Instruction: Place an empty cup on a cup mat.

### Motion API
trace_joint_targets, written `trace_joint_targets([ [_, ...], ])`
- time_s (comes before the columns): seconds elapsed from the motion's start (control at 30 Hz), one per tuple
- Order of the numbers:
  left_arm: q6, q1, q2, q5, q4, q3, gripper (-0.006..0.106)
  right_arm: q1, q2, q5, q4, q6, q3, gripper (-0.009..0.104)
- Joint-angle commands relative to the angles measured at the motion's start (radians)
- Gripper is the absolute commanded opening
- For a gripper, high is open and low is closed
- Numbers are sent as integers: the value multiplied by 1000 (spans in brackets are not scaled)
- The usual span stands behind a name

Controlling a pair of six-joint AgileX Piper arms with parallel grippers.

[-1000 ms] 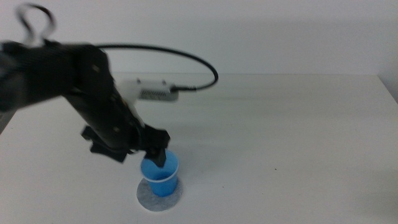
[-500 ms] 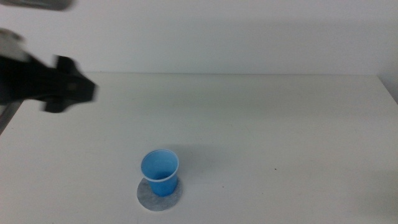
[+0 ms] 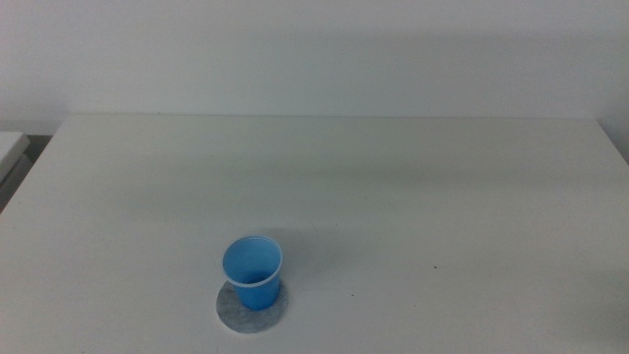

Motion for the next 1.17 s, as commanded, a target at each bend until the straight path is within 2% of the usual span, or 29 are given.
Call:
trace_joint_targets([
  [0.0, -43, 7, -56, -27, 22, 33, 94, 0, -5, -7, -7, -4, 3, 93],
  [0.33, -96, 9, -279, -503, 12, 491, 94, 0, -5, -7, -7, -4, 3, 93],
  [0.5, -141, 9, -380, -558, -18, 682, 94, 0, -5, -7, -7, -4, 3, 93],
  [0.67, -137, 9, -431, -580, -18, 762, 94, 0, -5, -7, -7, -4, 3, 93],
  [1.13, -137, 10, -431, -626, 0, 797, 94, 0, -5, -7, -7, -4, 3, 93],
])
